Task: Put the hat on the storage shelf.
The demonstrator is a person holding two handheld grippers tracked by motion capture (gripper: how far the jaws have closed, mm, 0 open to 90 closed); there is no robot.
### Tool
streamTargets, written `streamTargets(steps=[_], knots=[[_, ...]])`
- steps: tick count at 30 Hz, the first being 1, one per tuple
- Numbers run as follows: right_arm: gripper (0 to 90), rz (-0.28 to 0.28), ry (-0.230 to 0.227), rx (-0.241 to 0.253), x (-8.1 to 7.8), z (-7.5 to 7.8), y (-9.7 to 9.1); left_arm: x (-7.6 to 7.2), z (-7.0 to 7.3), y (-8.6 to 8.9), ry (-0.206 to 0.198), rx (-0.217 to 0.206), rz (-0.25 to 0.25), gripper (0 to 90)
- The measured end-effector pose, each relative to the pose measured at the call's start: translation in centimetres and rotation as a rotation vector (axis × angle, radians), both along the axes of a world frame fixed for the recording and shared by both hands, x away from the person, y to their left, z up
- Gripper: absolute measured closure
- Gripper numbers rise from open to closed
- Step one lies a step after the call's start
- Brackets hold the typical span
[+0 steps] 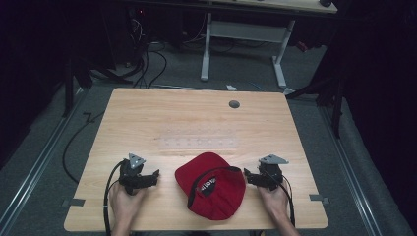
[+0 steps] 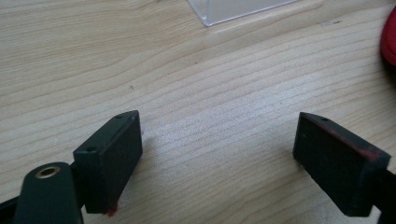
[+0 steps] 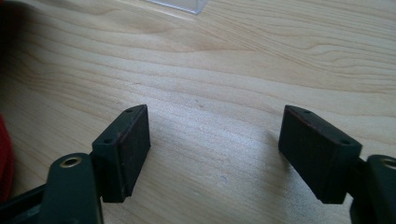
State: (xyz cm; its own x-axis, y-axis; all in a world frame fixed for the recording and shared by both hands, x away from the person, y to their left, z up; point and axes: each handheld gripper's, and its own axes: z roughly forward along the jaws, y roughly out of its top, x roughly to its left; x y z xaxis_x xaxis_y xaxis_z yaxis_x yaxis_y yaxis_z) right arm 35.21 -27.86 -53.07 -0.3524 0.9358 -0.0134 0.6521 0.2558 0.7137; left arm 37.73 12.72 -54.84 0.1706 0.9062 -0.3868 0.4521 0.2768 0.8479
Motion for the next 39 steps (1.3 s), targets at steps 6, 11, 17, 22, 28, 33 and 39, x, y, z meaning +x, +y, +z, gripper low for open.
streamTargets(steps=[6, 11, 17, 22, 28, 33, 39], knots=[[34.5, 0.006, -0.027, 0.086, -0.9, 1.1, -0.7, 0.1, 0.0, -0.1, 0.0, -0.001, 0.007, 15.1], [35.3, 0.03, -0.06, 0.141, -1.9, 2.3, -1.0, 0.1, 0.0, -0.1, 0.0, -0.001, 0.009, 15.0], [35.0, 0.064, -0.1, 0.195, -3.0, 3.3, -1.0, 0.1, 0.0, -0.1, 0.0, 0.0, 0.009, 15.0], [33.5, 0.103, -0.127, 0.206, -4.1, 4.3, -0.5, 0.1, 0.0, -0.1, 0.0, 0.0, 0.009, 15.0], [31.4, 0.17, -0.161, 0.198, -5.0, 5.3, 0.5, 0.1, 0.0, -0.1, 0.0, -0.002, 0.009, 15.1], [30.2, 0.222, -0.158, 0.172, -5.1, 5.4, 1.8, 0.1, 0.0, -0.1, 0.001, -0.002, 0.009, 15.2], [30.1, 0.245, -0.129, 0.164, -4.5, 4.9, 2.6, 0.1, 0.0, -0.1, 0.0, -0.003, 0.009, 15.3]])
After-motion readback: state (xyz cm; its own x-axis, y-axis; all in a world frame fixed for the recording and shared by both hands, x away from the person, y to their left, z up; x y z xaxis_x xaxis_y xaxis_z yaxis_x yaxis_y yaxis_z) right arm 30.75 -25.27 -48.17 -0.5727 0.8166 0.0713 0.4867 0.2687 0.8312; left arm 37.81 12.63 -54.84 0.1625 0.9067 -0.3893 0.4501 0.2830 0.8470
